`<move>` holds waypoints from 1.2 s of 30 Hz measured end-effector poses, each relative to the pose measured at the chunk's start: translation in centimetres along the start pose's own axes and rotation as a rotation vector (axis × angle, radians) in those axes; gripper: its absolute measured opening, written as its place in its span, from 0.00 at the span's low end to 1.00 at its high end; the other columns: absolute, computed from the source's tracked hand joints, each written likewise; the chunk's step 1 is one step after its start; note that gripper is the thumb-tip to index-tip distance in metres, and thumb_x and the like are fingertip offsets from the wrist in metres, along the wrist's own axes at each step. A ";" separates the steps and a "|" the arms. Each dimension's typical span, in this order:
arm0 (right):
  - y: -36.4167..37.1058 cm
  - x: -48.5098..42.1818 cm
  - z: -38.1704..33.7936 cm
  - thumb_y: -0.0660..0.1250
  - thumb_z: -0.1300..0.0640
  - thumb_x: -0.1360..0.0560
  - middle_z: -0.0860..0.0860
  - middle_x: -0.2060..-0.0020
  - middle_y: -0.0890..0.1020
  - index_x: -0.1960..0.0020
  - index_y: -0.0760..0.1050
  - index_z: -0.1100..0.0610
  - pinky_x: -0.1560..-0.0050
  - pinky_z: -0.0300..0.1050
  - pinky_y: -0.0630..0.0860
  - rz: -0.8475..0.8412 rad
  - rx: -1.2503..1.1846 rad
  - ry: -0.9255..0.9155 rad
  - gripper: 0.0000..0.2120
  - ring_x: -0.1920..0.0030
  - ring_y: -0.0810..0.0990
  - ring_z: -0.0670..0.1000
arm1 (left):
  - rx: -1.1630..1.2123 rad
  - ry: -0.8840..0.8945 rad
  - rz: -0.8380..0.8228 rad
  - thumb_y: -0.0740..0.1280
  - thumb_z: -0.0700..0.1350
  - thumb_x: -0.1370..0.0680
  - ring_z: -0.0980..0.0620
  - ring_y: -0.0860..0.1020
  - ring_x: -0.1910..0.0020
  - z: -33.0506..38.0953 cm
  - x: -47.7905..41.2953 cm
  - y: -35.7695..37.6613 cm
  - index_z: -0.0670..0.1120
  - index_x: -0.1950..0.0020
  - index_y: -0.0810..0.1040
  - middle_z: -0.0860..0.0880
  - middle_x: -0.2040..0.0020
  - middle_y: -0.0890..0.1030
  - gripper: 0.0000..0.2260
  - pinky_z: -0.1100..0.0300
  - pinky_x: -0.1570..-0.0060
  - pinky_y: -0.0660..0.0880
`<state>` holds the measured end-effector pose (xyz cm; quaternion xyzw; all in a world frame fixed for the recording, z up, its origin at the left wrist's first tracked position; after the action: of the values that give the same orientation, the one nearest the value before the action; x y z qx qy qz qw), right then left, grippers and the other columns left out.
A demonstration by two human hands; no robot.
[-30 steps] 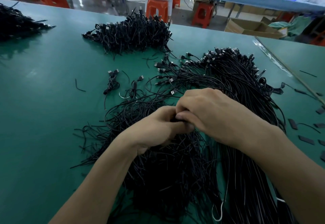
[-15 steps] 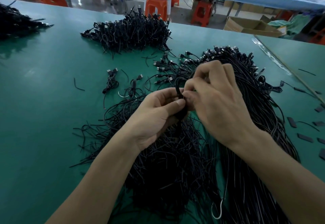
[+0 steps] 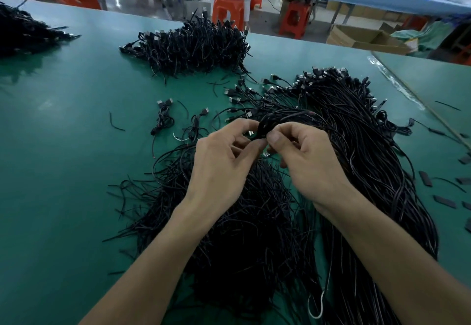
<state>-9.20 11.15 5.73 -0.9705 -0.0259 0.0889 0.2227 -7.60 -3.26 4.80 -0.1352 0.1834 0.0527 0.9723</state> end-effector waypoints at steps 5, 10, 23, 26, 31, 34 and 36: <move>0.2 0.2 -0.1 0.64 0.59 0.18 0.43 0.69 0.78 0.57 0.79 0.56 0.66 0.33 0.70 -0.044 -0.085 0.009 0.10 0.70 0.72 0.39 | -0.029 0.049 -0.025 0.68 0.39 0.20 0.52 0.75 0.73 0.6 0.0 0.2 0.56 0.48 0.80 0.56 0.59 0.84 0.11 0.61 0.74 0.70; 0.6 0.6 -0.1 0.63 0.59 0.18 0.42 0.72 0.77 0.56 0.79 0.56 0.69 0.31 0.69 -0.098 -0.189 0.070 0.10 0.71 0.72 0.38 | 0.216 0.045 0.015 0.60 0.37 0.22 0.46 0.82 0.57 1.1 -0.3 -0.1 0.50 0.53 0.84 0.52 0.56 0.85 0.14 0.53 0.57 0.79; -0.9 0.5 -0.8 0.65 0.56 0.19 0.44 0.69 0.78 0.58 0.80 0.56 0.67 0.32 0.70 -0.066 -0.148 0.026 0.10 0.69 0.71 0.40 | -0.032 0.349 0.076 0.76 0.36 0.28 0.51 0.76 0.51 3.0 0.6 -0.4 0.52 0.47 0.82 0.53 0.52 0.80 0.15 0.64 0.54 0.71; -1.7 0.2 -0.8 0.64 0.58 0.19 0.41 0.71 0.77 0.59 0.78 0.55 0.66 0.32 0.72 -0.017 -0.160 0.012 0.11 0.69 0.73 0.39 | -0.089 0.416 0.045 0.70 0.29 0.27 0.48 0.74 0.54 3.4 0.9 0.3 0.50 0.48 0.85 0.48 0.54 0.75 0.17 0.58 0.57 0.72; -1.8 0.3 -1.8 0.64 0.57 0.19 0.40 0.70 0.77 0.60 0.77 0.51 0.63 0.35 0.72 0.017 -0.097 -0.105 0.11 0.66 0.73 0.41 | -0.158 0.294 -0.071 0.62 0.36 0.23 0.53 0.72 0.52 2.4 0.9 1.7 0.45 0.46 0.84 0.53 0.55 0.73 0.13 0.65 0.52 0.66; -1.9 0.7 -2.9 0.65 0.56 0.19 0.47 0.69 0.78 0.58 0.77 0.47 0.67 0.43 0.73 0.038 0.001 -0.202 0.10 0.68 0.72 0.50 | -0.047 0.163 -0.162 0.58 0.43 0.23 0.57 0.71 0.59 1.9 0.8 2.1 0.56 0.53 0.78 0.56 0.60 0.71 0.11 0.67 0.60 0.65; -1.3 1.1 -3.2 0.65 0.56 0.19 0.47 0.69 0.77 0.58 0.76 0.48 0.70 0.43 0.71 0.005 0.077 -0.247 0.09 0.69 0.71 0.49 | 0.087 0.053 -0.174 0.56 0.45 0.24 0.59 0.70 0.63 1.2 0.5 1.8 0.53 0.60 0.74 0.56 0.63 0.73 0.10 0.66 0.61 0.67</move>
<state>-7.51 11.03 8.95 -0.9429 -0.0473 0.2094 0.2546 -6.97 -1.14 5.18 -0.1094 0.1987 -0.0435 0.9730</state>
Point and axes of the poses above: each hand's wrist, its own x-axis away from the middle knuckle, its own y-axis out of the palm, z = x × y, the point moved 8 cm from there along -x, towards the middle knuckle
